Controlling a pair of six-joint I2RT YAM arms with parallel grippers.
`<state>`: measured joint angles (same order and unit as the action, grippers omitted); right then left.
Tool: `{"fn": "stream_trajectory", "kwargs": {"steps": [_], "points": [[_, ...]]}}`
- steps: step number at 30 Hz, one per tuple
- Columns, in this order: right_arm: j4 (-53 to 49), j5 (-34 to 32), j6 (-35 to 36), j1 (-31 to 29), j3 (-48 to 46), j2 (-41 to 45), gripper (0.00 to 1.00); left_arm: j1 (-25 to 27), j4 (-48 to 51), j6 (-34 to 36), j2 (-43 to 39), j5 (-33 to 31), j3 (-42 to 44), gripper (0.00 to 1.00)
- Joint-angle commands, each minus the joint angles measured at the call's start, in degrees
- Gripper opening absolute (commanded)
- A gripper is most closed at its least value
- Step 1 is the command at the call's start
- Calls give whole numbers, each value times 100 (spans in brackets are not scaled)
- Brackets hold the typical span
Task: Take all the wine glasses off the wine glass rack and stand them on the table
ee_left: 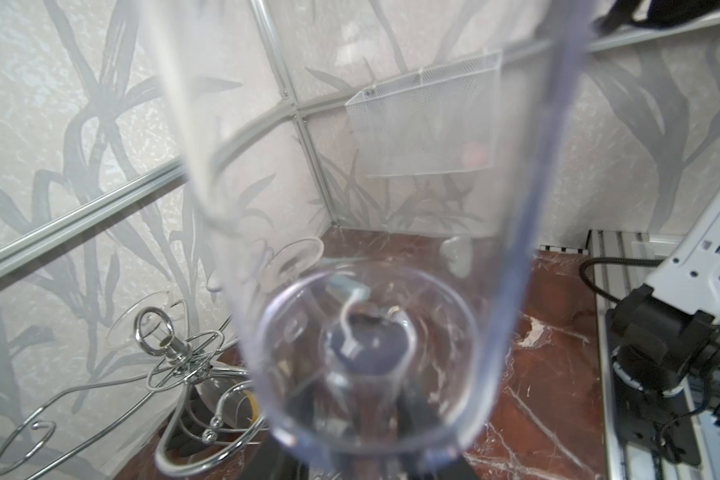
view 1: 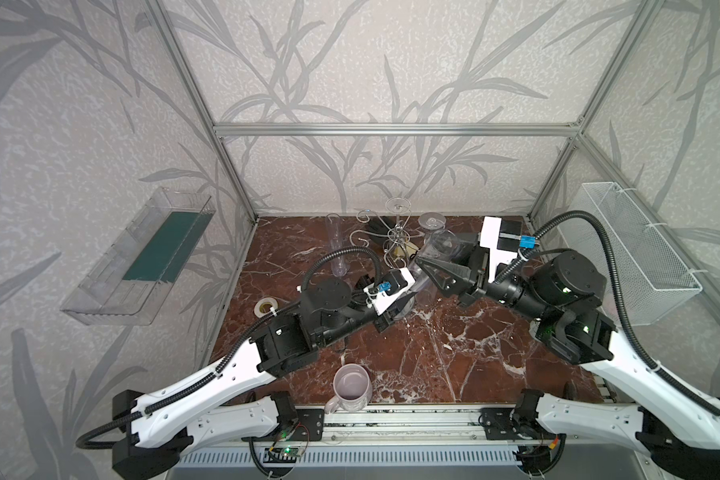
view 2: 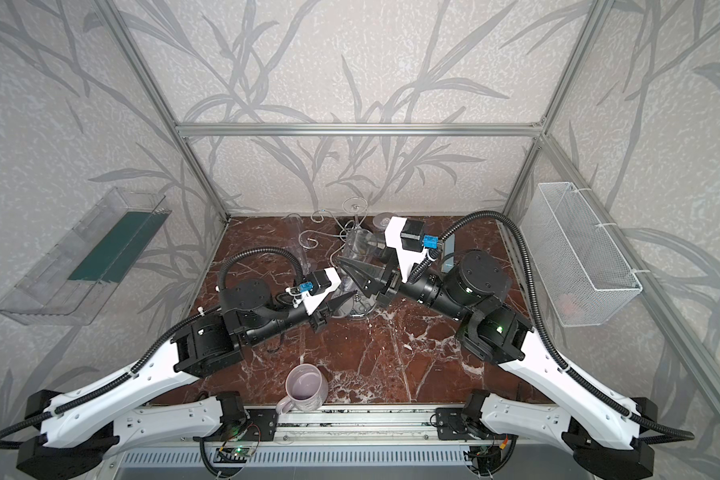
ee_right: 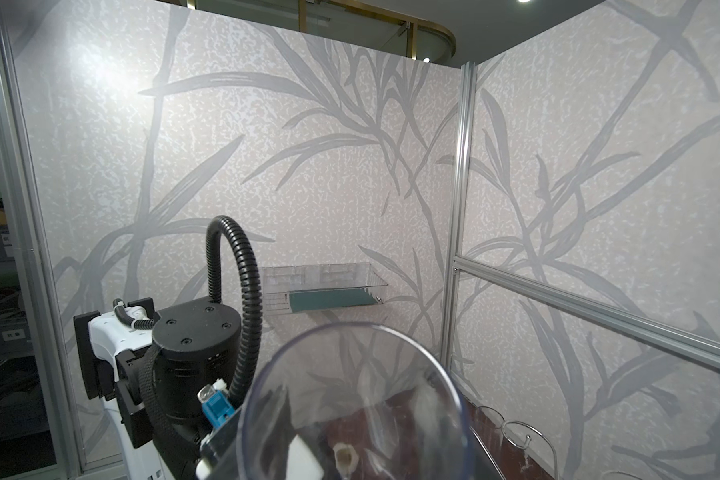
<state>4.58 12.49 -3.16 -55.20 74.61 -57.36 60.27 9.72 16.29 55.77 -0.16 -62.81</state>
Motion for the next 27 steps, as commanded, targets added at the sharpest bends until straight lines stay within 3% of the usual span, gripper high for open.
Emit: {"fn": "stream_trajectory", "kwargs": {"steps": [1, 4, 11, 14, 18, 23, 27], "points": [[51, -57, 49, -44, -84, 235, 36, 17, -154, 26, -171, 49, 65, 58], [-204, -177, 111, -43, -213, 451, 36, 19, -341, -90, -343, 102, 208, 66], [-1283, -795, 59, -44, -841, 1410, 36, 13, -831, -306, -737, -117, 547, 67], [-1674, -1464, 32, -43, -1363, 2041, 36, 20, -981, -379, -873, -311, 681, 67], [-2042, -2881, 258, -43, -2133, 2825, 37, 11, -1192, -434, -1111, -613, 852, 67], [-1458, -4203, 1024, -27, -3313, 3435, 37, 18, -1657, -364, -1492, -1336, 1218, 67], [-611, -4331, 1297, 190, -4169, 3710, 39, 17, -1517, -245, -1708, -1788, 1293, 67]]}}
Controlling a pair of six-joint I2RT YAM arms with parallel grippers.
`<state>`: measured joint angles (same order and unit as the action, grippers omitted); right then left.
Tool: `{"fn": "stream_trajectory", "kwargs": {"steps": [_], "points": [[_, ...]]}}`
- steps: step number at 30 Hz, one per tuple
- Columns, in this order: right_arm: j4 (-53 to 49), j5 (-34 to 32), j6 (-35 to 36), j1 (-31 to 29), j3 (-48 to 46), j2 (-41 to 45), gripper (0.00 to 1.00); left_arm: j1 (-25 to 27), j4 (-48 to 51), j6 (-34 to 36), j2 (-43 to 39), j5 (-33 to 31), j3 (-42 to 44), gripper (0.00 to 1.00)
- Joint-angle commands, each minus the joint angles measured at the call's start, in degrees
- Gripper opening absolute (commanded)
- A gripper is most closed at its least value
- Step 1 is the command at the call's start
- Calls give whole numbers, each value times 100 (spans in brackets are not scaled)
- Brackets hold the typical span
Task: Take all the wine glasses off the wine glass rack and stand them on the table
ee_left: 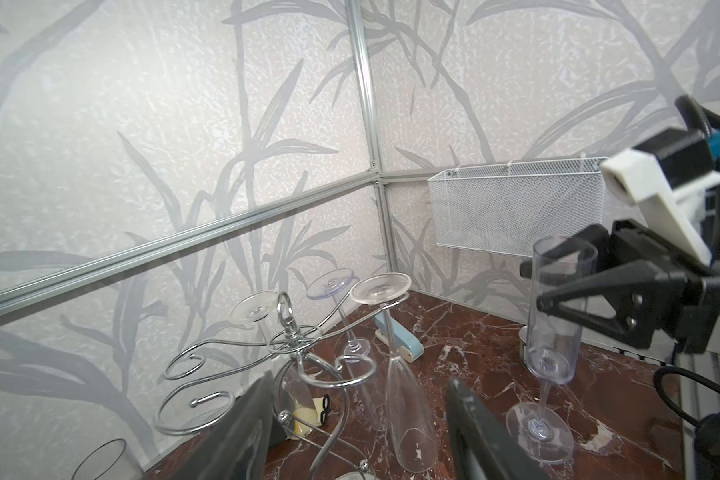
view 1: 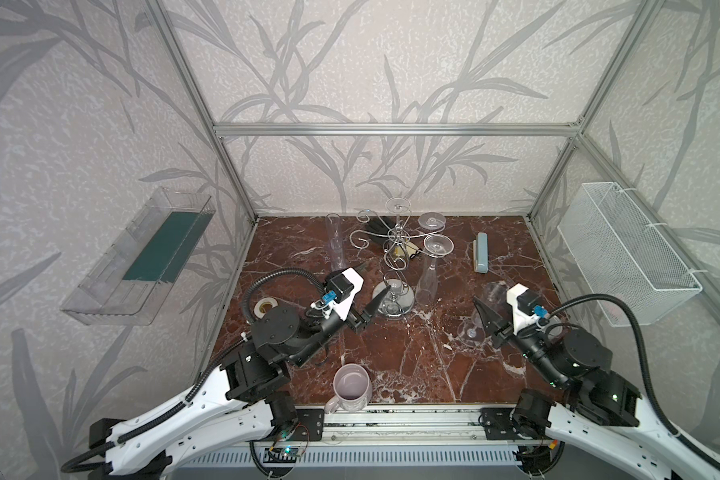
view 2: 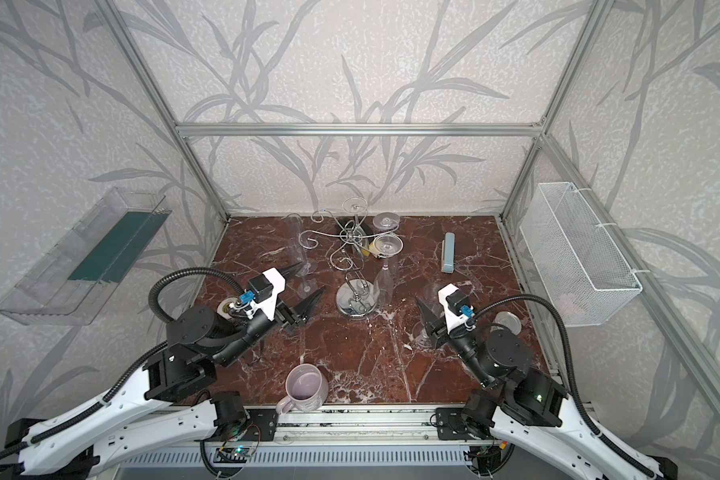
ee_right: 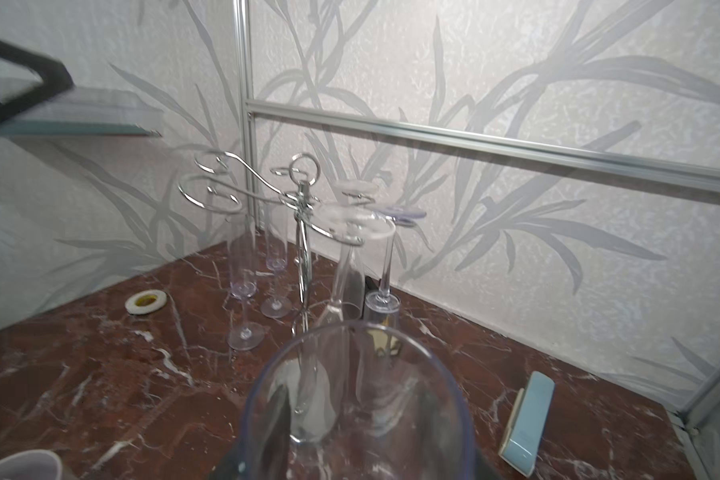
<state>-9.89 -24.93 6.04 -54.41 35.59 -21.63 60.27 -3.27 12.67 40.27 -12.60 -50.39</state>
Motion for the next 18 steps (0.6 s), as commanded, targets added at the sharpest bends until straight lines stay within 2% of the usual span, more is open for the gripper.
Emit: {"fn": "stream_trajectory", "kwargs": {"steps": [1, 4, 12, 15, 18], "points": [[961, -588, 378, 204, -393, 126, 39, 15, -249, 122, -217, -620, 92, 67], [1335, -451, 250, 713, -724, -51, 39, 16, -589, 148, -451, -830, 356, 67], [3140, 1239, -762, 2727, -1248, -1293, 38, 9, -623, 244, -641, -1222, 525, 67], [3940, 1533, -819, 3067, -1301, -1893, 37, 4, -768, 361, -636, -1393, 629, 67], [4288, 1747, -853, 3268, -1119, -2466, 38, 11, -961, 497, -584, -1587, 697, 68]]}}
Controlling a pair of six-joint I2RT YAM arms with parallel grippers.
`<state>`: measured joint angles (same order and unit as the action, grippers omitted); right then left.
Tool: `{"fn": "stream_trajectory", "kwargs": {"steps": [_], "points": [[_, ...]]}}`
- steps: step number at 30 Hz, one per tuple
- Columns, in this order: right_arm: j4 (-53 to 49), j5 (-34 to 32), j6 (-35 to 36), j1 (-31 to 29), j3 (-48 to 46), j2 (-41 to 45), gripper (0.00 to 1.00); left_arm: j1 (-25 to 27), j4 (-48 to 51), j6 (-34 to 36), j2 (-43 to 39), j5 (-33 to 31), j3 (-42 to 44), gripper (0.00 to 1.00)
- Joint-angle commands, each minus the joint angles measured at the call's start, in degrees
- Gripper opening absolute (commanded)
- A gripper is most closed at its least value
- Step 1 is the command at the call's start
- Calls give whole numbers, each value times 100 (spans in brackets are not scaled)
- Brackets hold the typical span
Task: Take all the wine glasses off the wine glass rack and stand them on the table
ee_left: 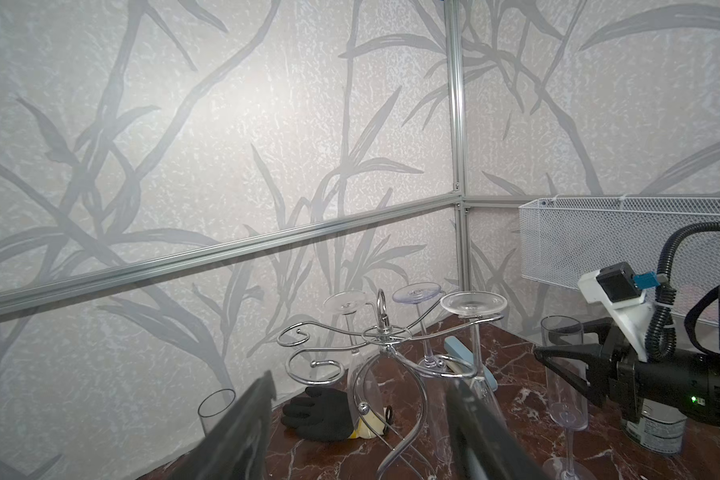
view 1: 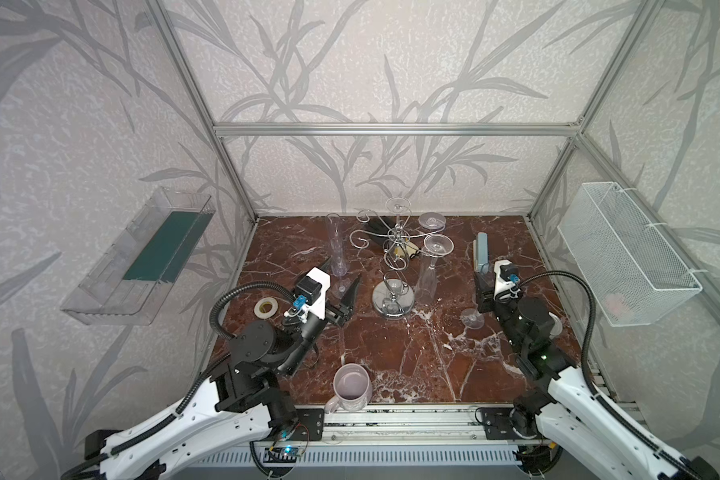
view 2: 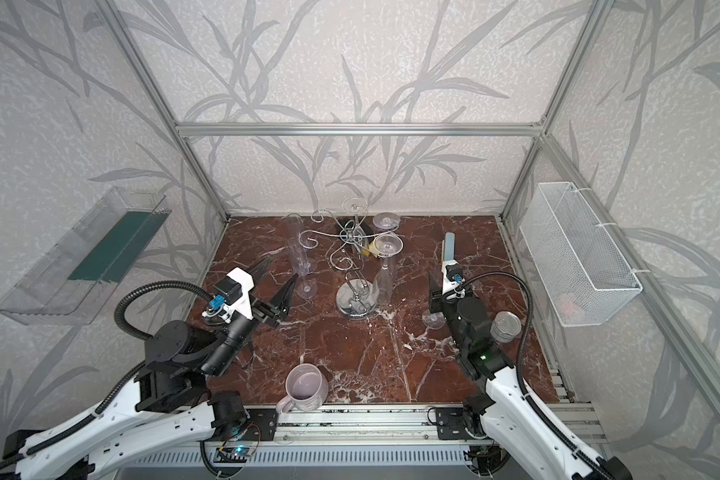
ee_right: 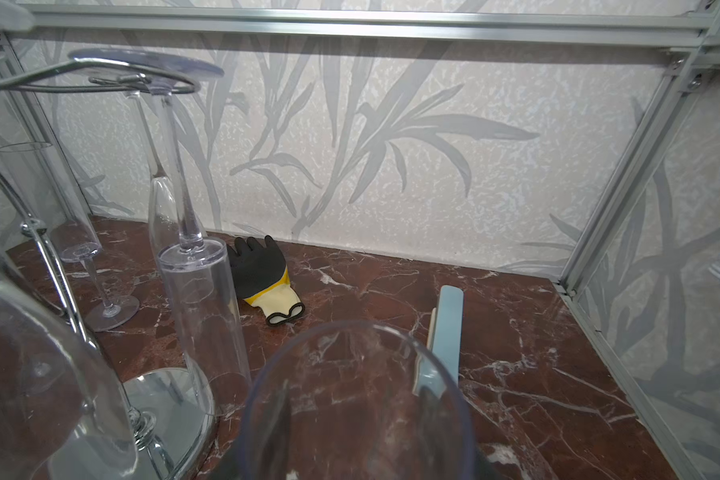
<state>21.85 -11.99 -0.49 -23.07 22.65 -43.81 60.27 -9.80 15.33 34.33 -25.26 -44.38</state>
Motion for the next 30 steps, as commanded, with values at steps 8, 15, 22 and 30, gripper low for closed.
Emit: {"fn": "stream_trajectory", "kwargs": {"steps": [8, 15, 22, 30], "points": [[2006, 1103, -260, 589, 721, -1708, 36, -5, -479, 430, 188, -501, 118, 70], [2840, 1397, -233, 797, 1206, -2875, 36, -8, -772, 604, 362, -691, 193, 71], [3390, 1643, -181, 879, 1720, -3896, 35, -70, -897, 768, 496, -868, 232, 72], [4243, 1835, -109, 883, 2198, -5005, 34, -212, -898, 664, 497, -886, 351, 73]]}}
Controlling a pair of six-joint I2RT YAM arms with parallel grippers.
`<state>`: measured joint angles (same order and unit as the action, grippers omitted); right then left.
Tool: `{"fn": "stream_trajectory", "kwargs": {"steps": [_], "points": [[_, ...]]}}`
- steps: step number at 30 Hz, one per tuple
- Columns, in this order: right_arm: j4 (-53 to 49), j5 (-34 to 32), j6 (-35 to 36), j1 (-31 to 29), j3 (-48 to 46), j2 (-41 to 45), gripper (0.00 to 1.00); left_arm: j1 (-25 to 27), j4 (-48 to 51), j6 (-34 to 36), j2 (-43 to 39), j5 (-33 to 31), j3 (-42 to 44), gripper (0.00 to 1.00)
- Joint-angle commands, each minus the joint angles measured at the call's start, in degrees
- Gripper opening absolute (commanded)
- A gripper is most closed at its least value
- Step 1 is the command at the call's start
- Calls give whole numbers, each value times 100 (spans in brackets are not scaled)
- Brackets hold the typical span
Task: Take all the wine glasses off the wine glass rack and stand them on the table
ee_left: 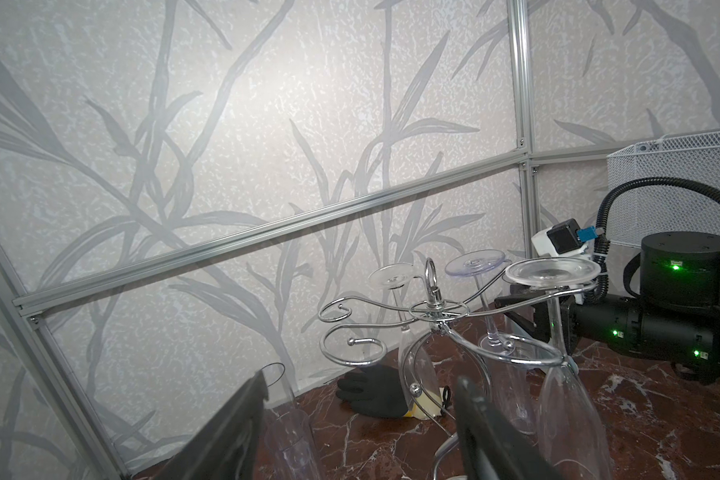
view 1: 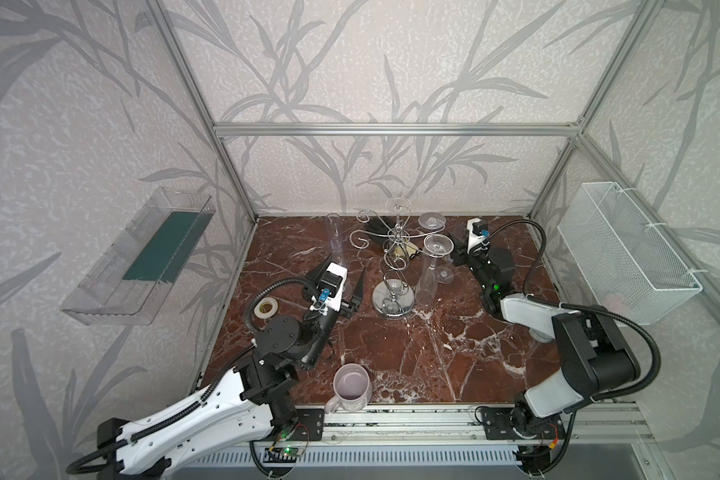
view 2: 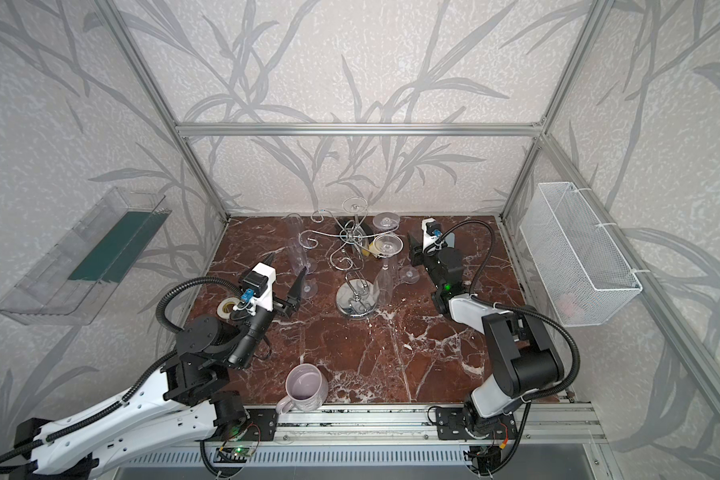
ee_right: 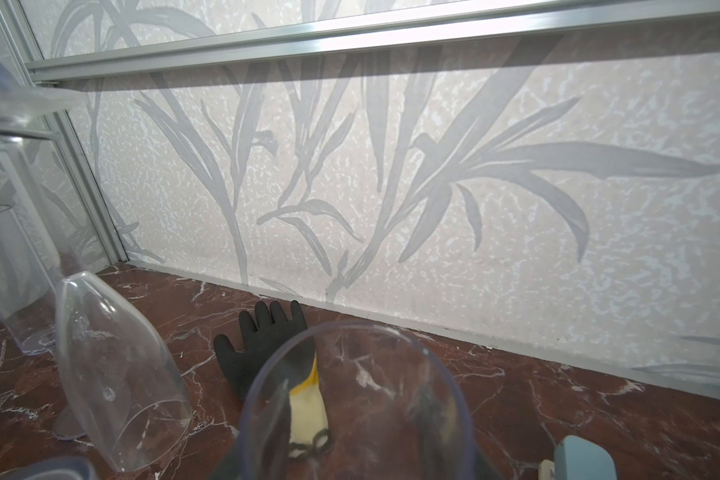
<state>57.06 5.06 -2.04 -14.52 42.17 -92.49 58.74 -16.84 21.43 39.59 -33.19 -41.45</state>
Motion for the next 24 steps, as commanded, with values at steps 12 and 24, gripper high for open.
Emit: {"fn": "stream_trajectory", "kwargs": {"steps": [12, 24], "points": [[580, 259, 217, 24, 415, -498, 34, -179, 14, -256, -99, -47, 75, 74], [165, 373, 368, 27, 318, -621, 49, -231, -92, -325, -99, 12, 66, 74]]}}
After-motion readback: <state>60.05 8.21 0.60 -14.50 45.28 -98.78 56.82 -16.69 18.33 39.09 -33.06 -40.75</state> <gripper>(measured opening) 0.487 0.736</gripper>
